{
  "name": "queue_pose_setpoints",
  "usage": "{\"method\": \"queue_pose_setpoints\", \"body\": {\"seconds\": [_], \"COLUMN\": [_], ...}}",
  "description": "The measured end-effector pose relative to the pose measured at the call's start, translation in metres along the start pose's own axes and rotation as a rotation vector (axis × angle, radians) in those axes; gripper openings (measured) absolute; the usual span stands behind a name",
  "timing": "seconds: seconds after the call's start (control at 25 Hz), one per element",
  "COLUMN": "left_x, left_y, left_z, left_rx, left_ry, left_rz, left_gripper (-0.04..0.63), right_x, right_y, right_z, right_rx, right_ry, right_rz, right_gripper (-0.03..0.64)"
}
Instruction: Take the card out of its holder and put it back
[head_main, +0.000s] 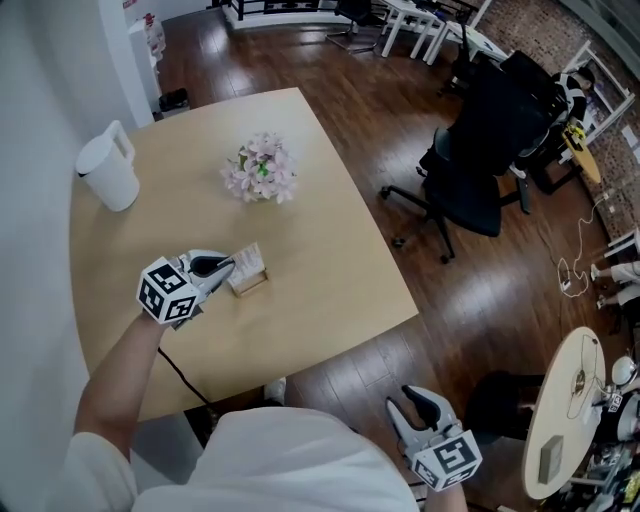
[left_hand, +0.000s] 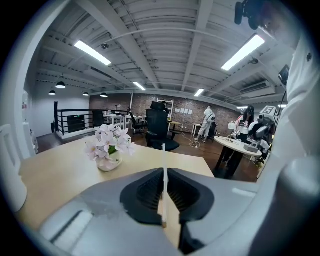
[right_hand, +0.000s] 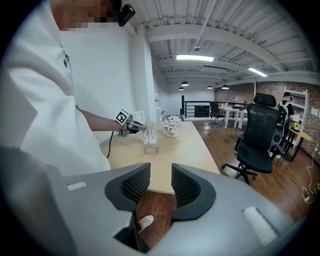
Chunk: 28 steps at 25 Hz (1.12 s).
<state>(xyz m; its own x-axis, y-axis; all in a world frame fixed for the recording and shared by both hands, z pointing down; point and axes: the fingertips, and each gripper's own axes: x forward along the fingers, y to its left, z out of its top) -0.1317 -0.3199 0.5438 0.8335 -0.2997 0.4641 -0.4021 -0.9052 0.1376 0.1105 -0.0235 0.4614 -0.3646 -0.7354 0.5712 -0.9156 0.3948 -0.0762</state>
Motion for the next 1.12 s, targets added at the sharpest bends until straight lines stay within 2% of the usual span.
{"method": "queue_pose_setpoints", "body": {"seconds": [1.12], "left_x": [0.04], "left_y": [0.008], "left_z": [-0.053], "left_rx": [-0.009], "left_ry": [0.066], "left_rz": [-0.06], "left_gripper": [0.017], "right_x": [0.019], "right_y": [-0.009], "right_z": [0.005], "right_rx": [-0.005], "right_ry": [0.059], "right_rz": [0.002], "right_gripper": [0.138]}}
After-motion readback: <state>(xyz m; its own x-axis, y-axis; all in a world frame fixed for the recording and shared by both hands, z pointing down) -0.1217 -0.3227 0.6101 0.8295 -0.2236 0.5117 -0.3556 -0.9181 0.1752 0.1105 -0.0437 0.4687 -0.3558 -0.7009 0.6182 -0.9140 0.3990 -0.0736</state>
